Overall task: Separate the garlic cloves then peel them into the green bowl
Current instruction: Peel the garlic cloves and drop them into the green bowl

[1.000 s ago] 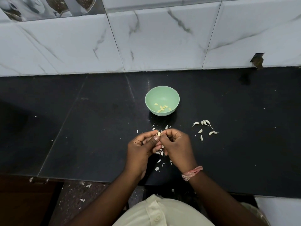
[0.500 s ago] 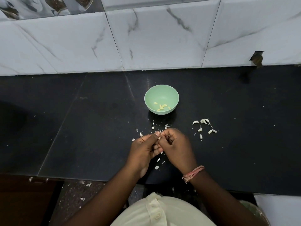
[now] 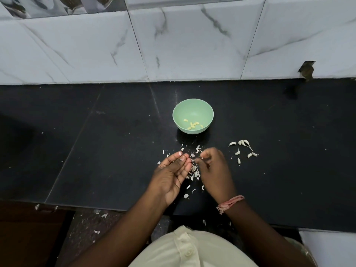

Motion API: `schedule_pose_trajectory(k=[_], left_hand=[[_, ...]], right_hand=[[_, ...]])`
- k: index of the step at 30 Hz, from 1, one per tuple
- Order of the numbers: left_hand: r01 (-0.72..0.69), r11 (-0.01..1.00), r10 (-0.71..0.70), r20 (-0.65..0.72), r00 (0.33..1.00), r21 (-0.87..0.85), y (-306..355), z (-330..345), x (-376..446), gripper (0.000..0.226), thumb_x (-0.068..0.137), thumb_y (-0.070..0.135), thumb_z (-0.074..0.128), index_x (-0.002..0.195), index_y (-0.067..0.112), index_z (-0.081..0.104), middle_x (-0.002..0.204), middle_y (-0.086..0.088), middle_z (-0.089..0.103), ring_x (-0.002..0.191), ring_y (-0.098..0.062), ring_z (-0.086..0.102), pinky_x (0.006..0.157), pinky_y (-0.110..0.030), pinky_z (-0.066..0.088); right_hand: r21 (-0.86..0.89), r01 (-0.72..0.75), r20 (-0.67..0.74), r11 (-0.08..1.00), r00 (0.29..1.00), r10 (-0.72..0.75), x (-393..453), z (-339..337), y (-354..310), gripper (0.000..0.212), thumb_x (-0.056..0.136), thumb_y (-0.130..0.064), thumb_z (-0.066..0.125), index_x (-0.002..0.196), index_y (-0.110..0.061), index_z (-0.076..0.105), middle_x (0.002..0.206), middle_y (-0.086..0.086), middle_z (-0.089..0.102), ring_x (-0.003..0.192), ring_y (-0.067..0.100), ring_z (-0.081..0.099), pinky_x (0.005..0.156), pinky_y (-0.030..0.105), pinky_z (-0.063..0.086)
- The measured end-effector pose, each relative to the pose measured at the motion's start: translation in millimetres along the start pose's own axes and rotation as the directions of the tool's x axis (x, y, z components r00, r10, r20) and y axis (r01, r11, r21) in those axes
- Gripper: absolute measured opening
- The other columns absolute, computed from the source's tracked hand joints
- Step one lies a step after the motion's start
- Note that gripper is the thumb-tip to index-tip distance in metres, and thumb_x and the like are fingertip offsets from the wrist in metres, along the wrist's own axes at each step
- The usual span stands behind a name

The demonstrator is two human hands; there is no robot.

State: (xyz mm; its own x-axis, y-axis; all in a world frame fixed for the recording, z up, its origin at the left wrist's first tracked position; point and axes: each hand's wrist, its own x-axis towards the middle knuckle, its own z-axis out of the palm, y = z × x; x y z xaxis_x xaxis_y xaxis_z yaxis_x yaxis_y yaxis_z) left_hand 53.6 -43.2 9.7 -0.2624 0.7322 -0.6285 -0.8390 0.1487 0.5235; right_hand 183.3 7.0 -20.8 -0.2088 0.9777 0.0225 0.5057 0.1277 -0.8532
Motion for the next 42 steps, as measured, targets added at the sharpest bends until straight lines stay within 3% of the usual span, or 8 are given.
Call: schedule_pose_trajectory(k=[3, 5, 13, 20, 23, 32, 37, 42], left_hand=[[-0.007, 1.0, 0.007, -0.034, 0.999, 0.0, 0.0, -2.2, 1.3, 0.02, 0.083, -0.008, 0.067, 0.101, 0.001, 0.067, 0.094, -0.018, 0.076, 0.08, -0.023, 0.076, 0.067, -0.028, 0.063], [-0.022, 0.999, 0.023, -0.052, 0.998, 0.025, -0.3, -2.4, 2.2, 0.014, 0.089, -0.007, 0.064, 0.1, 0.0, 0.066, 0.092, -0.017, 0.076, 0.077, -0.022, 0.076, 0.067, -0.027, 0.063], [-0.171, 0.963, 0.172, 0.015, 0.985, 0.206, 0.2, 2.6, 2.0, 0.015, 0.095, -0.008, 0.058, 0.107, -0.002, 0.064, 0.087, -0.018, 0.074, 0.074, -0.02, 0.074, 0.077, -0.028, 0.063], [-0.342, 0.826, 0.327, 0.113, 0.938, 0.447, 1.3, 3.1, -1.6, 0.033, 0.095, -0.006, 0.062, 0.125, 0.008, 0.061, 0.096, -0.019, 0.076, 0.086, -0.025, 0.075, 0.083, -0.031, 0.062], [-0.361, 0.832, 0.355, 0.094, 0.93, 0.422, 3.3, 4.8, -2.6, 0.031, 0.092, -0.007, 0.066, 0.121, 0.004, 0.063, 0.096, -0.02, 0.076, 0.086, -0.026, 0.075, 0.078, -0.03, 0.063], [-0.341, 0.891, 0.349, 0.03, 0.937, 0.3, 2.9, 3.9, -0.1, 0.024, 0.085, -0.009, 0.071, 0.107, -0.002, 0.065, 0.091, -0.02, 0.073, 0.083, -0.026, 0.074, 0.079, -0.031, 0.063], [-0.368, 0.879, 0.37, 0.055, 0.927, 0.303, 2.5, 3.9, 0.9, 0.025, 0.085, -0.013, 0.07, 0.108, -0.003, 0.066, 0.095, -0.019, 0.075, 0.09, -0.026, 0.074, 0.081, -0.031, 0.062], [-0.368, 0.875, 0.375, 0.041, 0.926, 0.314, 4.3, 3.3, 1.0, 0.025, 0.086, -0.012, 0.069, 0.108, -0.003, 0.066, 0.096, -0.02, 0.075, 0.091, -0.026, 0.073, 0.08, -0.032, 0.062]], right_hand=[[-0.033, 0.097, -0.016, 0.995, 0.995, -0.098, -3.8, -1.3, -2.3, 0.035, 0.088, 0.008, 0.056, 0.11, -0.016, 0.069, 0.107, -0.004, 0.061, 0.095, 0.007, 0.061, 0.087, 0.018, 0.048], [-0.008, 0.153, -0.052, 0.988, 0.987, -0.153, -4.8, -1.8, -9.7, 0.028, 0.088, 0.005, 0.059, 0.101, -0.015, 0.073, 0.1, -0.005, 0.067, 0.09, 0.004, 0.063, 0.083, 0.016, 0.049], [0.127, 0.203, -0.046, 0.971, 0.979, -0.199, -9.3, 3.1, -16.1, 0.026, 0.09, 0.0, 0.068, 0.105, -0.019, 0.078, 0.098, -0.009, 0.066, 0.088, 0.002, 0.067, 0.078, 0.009, 0.049], [0.099, 0.208, -0.021, 0.973, 0.978, -0.207, -7.6, 1.1, -14.4, 0.02, 0.088, -0.003, 0.071, 0.098, -0.019, 0.077, 0.092, -0.007, 0.065, 0.08, 0.006, 0.066, 0.072, 0.015, 0.052], [0.075, 0.212, -0.022, 0.974, 0.977, -0.211, -7.6, 0.2, -12.6, 0.012, 0.089, -0.01, 0.073, 0.094, -0.02, 0.077, 0.089, -0.009, 0.064, 0.076, 0.008, 0.066, 0.069, 0.022, 0.053], [0.043, 0.238, -0.032, 0.97, 0.971, -0.236, -4.6, 0.4, -12.3, 0.007, 0.089, -0.01, 0.074, 0.089, -0.017, 0.076, 0.085, -0.008, 0.064, 0.075, 0.006, 0.063, 0.067, 0.014, 0.048], [0.098, 0.241, -0.058, 0.966, 0.97, -0.236, -3.6, 1.7, -13.2, 0.02, 0.089, -0.007, 0.073, 0.105, -0.018, 0.077, 0.096, -0.008, 0.067, 0.082, 0.004, 0.067, 0.075, 0.019, 0.055], [0.063, 0.307, -0.036, 0.95, 0.952, -0.305, -2.9, 1.6, -12.0, 0.018, 0.09, -0.005, 0.072, 0.104, -0.014, 0.079, 0.097, -0.007, 0.067, 0.085, 0.002, 0.067, 0.077, 0.015, 0.052]])
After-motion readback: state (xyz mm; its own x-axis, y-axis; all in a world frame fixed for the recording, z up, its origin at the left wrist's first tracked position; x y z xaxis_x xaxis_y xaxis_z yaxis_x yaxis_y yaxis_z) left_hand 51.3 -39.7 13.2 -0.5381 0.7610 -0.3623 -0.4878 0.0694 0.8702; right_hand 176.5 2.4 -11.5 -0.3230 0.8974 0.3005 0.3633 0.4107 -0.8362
